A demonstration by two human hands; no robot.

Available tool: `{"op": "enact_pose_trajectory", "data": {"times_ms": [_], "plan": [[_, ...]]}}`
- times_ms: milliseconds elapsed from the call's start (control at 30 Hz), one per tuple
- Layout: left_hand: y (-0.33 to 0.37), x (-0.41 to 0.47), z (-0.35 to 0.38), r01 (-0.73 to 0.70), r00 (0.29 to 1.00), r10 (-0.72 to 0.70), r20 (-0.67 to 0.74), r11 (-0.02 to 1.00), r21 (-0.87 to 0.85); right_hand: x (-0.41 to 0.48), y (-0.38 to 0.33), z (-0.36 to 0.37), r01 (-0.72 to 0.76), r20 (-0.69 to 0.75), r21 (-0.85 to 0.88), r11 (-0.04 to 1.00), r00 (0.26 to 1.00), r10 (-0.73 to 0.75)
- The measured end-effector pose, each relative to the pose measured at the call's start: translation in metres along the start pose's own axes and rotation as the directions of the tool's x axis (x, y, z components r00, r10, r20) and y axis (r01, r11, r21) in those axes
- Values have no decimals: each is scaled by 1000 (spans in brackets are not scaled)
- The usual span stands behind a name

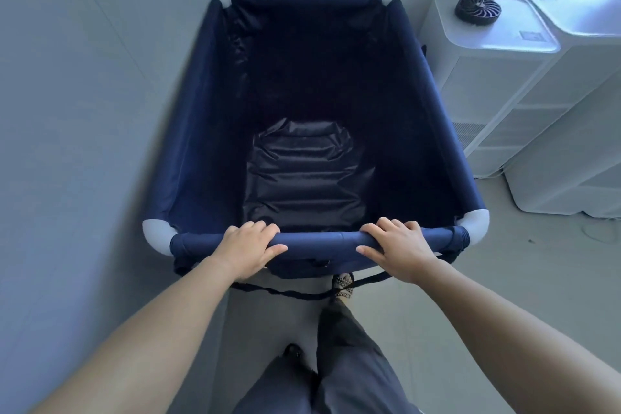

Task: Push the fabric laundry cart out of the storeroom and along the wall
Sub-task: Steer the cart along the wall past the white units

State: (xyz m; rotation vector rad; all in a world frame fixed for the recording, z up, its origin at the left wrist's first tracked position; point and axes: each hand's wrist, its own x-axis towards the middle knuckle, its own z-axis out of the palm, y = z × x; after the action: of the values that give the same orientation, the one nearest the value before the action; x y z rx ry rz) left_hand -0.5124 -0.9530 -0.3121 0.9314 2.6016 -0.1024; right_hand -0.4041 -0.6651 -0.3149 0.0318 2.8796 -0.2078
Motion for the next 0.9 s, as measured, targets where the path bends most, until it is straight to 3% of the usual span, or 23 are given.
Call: {"op": "enact_pose_trajectory", "data": {"times_ms": [167,367,667,900], "plan": [[-2,2,-5,13,999,-9,40,995,-102,4,-3,-4,-38,17,19,999,999,38],[0,6,0,36,996,-50,-69,983,-181,12,-7,-2,-126,-28,66,990,991,128],[-3,20,8,-65,980,44,-192,992,-104,12,-8,11,-103,-235,-41,994,968,91],[4,16,13,-33,941,4,-339,996,-80,14,-16,18,-153,-475,-39,987,872,116]]}}
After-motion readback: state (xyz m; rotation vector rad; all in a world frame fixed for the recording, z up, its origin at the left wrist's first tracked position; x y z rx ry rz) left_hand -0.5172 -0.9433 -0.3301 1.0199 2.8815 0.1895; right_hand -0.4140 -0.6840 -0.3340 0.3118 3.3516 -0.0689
